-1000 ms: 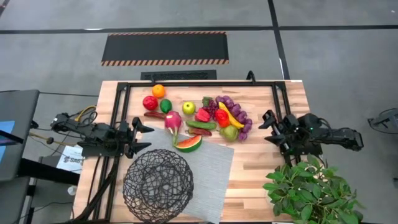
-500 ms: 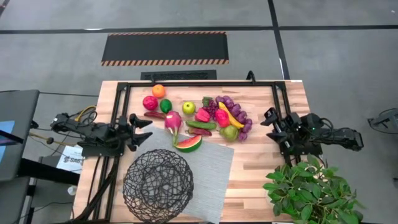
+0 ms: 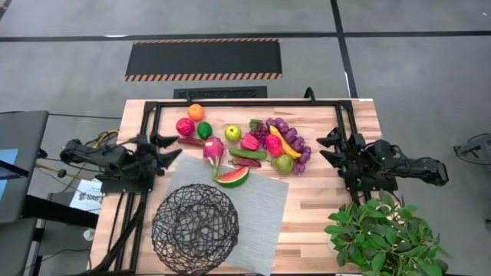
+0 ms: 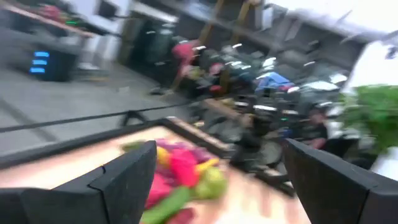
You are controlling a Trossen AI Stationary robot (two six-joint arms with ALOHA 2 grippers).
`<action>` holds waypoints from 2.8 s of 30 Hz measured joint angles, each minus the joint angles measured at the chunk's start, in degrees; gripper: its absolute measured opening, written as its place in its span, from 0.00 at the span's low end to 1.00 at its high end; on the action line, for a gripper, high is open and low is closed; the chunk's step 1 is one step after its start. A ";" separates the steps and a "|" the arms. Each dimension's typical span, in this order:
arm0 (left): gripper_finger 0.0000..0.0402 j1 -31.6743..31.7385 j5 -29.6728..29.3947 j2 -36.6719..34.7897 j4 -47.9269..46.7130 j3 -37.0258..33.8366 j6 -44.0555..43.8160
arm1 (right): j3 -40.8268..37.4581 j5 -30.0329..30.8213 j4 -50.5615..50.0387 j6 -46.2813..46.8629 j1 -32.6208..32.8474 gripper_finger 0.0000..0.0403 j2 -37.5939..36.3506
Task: Build produce basket
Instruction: Put the red apple into the mesh basket
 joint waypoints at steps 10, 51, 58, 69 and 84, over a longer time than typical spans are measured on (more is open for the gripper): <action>0.83 10.96 0.57 24.46 -33.22 24.50 -14.33 | 0.04 15.59 -8.98 -0.05 -0.02 0.63 0.02; 0.83 66.32 33.19 78.21 -39.99 40.45 9.20 | 0.04 12.87 -23.18 11.82 0.04 0.63 0.01; 0.83 65.97 34.19 82.75 -39.66 40.54 9.51 | 0.04 12.77 -23.33 11.82 0.04 0.63 0.02; 0.76 65.84 35.27 84.42 -39.69 40.64 8.42 | 0.04 12.78 -23.48 11.82 0.04 0.63 0.02; 0.62 65.79 36.96 80.76 -40.64 41.23 6.97 | 0.04 12.80 -23.65 11.82 0.04 0.63 0.02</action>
